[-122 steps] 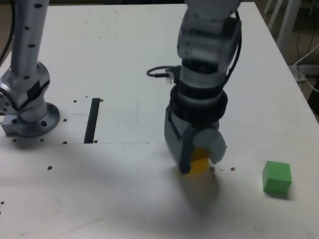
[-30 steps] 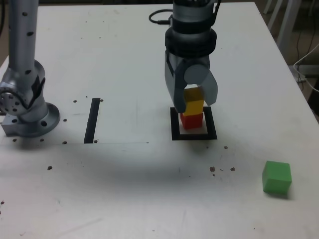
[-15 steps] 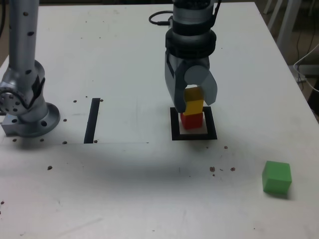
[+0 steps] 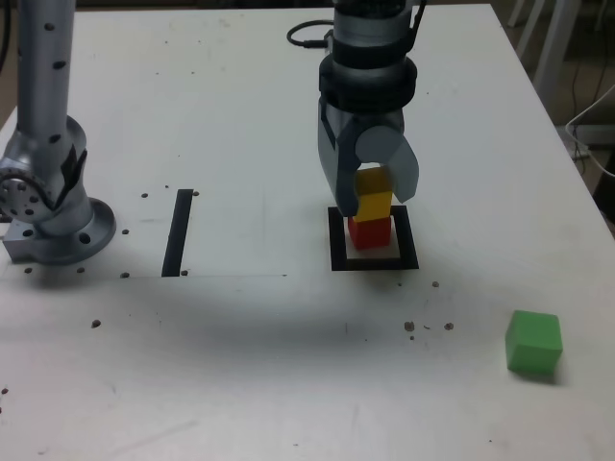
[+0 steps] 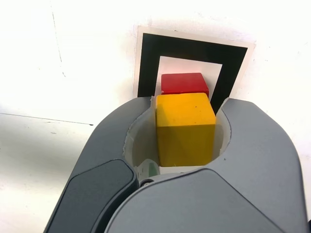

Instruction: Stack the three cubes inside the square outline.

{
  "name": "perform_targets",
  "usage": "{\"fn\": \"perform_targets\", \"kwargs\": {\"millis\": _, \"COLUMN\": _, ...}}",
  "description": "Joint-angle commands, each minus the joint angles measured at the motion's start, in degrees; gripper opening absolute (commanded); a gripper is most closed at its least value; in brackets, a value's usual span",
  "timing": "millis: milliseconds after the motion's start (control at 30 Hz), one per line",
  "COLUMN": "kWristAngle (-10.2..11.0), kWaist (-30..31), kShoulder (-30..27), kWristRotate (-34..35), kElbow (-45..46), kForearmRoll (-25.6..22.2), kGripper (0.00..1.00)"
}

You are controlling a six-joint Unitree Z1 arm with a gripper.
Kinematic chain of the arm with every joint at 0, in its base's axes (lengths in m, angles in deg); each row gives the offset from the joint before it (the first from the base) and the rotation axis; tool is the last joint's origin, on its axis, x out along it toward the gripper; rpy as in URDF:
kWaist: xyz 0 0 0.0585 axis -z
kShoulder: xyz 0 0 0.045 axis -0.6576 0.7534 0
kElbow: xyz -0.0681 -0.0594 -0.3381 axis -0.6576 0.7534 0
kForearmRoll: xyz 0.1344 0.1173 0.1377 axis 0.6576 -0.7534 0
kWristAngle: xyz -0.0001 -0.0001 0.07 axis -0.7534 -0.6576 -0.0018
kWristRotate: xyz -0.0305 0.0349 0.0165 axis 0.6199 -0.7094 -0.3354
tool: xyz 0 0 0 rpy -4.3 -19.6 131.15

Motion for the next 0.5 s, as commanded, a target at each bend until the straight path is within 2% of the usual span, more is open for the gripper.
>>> {"fn": "perform_targets", "kwargs": {"millis": 0, "kWristAngle": -0.12, "kWaist": -0.09, "kShoulder": 0.13, "kWristRotate": -0.17, "kElbow": -0.02, "kForearmRoll": -0.04, "kGripper": 0.37}}
{"fn": "perform_targets", "kwargs": {"millis": 133, "kWristAngle": -0.57, "kWaist": -0.09, "kShoulder": -0.05, "kWristRotate": -0.52, "kElbow": 0.00, "kForearmRoll": -0.54, "kGripper": 0.51}}
{"fn": "perform_targets", "kwargs": {"millis": 300, "kWristAngle": -0.96, "kWaist": -0.09, "kShoulder": -0.19, "kWristRotate": -0.84, "kElbow": -0.02, "kForearmRoll": -0.87, "kGripper": 0.85}}
{"fn": "perform_targets", "kwargs": {"millis": 367, "kWristAngle": -1.10, "kWaist": -0.08, "kShoulder": -0.22, "kWristRotate": -0.88, "kElbow": -0.03, "kForearmRoll": -0.93, "kGripper": 0.95}}
{"fn": "perform_targets", "kwargs": {"millis": 467, "kWristAngle": -1.31, "kWaist": -0.08, "kShoulder": -0.26, "kWristRotate": -0.95, "kElbow": -0.15, "kForearmRoll": -0.99, "kGripper": 0.99}}
